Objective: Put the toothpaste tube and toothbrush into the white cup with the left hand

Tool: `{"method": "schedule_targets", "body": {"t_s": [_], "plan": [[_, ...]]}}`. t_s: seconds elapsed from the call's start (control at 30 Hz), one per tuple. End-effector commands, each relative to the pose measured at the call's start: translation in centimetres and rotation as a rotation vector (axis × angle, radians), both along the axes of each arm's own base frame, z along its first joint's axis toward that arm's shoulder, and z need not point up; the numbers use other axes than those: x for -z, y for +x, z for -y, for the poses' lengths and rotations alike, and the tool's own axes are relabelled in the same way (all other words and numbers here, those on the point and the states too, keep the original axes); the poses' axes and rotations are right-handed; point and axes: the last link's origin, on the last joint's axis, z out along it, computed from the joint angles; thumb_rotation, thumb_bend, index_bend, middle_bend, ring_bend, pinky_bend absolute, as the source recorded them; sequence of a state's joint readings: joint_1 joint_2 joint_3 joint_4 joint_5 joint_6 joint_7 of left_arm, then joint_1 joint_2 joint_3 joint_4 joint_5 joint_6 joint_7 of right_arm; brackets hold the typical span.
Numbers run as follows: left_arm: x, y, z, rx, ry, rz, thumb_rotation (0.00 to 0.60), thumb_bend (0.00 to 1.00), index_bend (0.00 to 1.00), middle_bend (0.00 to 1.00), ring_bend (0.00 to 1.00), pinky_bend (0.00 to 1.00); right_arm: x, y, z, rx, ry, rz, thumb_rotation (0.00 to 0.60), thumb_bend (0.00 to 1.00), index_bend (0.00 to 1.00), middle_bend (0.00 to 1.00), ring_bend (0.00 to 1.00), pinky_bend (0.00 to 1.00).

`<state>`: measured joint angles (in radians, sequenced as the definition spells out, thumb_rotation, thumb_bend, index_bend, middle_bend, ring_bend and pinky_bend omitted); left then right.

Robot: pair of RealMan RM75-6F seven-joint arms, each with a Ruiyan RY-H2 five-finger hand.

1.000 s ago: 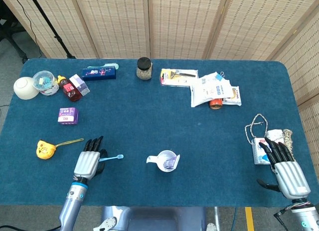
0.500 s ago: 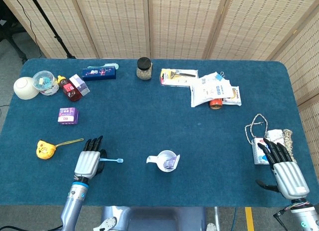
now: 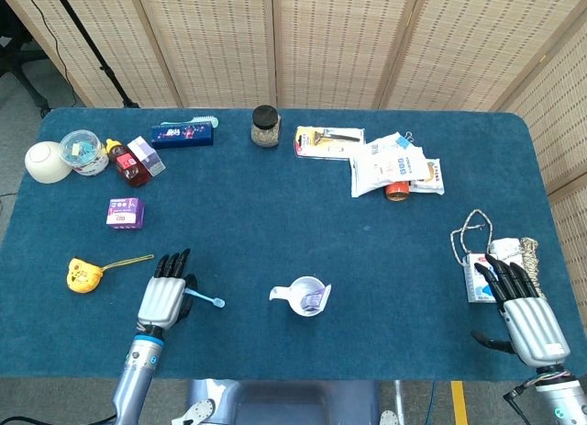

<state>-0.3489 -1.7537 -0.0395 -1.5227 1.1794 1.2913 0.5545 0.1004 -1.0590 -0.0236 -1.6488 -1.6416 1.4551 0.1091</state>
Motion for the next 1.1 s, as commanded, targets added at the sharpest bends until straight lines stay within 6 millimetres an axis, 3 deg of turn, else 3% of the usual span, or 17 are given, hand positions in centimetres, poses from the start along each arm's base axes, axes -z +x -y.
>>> {"method": "schedule_targets", "body": {"t_s": [0.03,0.27,0.77,0.83,1.1], "plan": [[-0.1,-0.1,0.0,0.001,0.006,-0.003,0.600,0.48,0.55,0.00,0.00,0.00,0.0,0.0,0.0,0.000,0.001,0.000,0.600,0.00,0.00,0.00,0.00,0.00],[-0.3,0.0,-0.1,0.006,0.007,0.010,0.600,0.48,0.56,0.00,0.00,0.00,0.0,0.0,0.0,-0.001,0.002,0.001,0.600,0.00,0.00,0.00,0.00,0.00],[-2.8,2.7,-0.4,0.090,0.035,0.125,0.600,0.48,0.56,0.00,0.00,0.00,0.2,0.0,0.0,-0.001,0.009,-0.003,0.600,0.00,0.00,0.00,0.00,0.00],[-3.6,4.0,-0.6,0.107,0.023,0.244,0.600,0.48,0.56,0.00,0.00,0.00,0.3,0.0,0.1,0.001,0.012,-0.005,0.600,0.00,0.00,0.00,0.00,0.00],[-7.2,5.8,-1.5,0.167,-0.027,0.589,0.600,0.48,0.56,0.00,0.00,0.00,0.6,0.1,0.1,0.003,0.019,-0.014,0.600,0.00,0.00,0.00,0.00,0.00]]}}
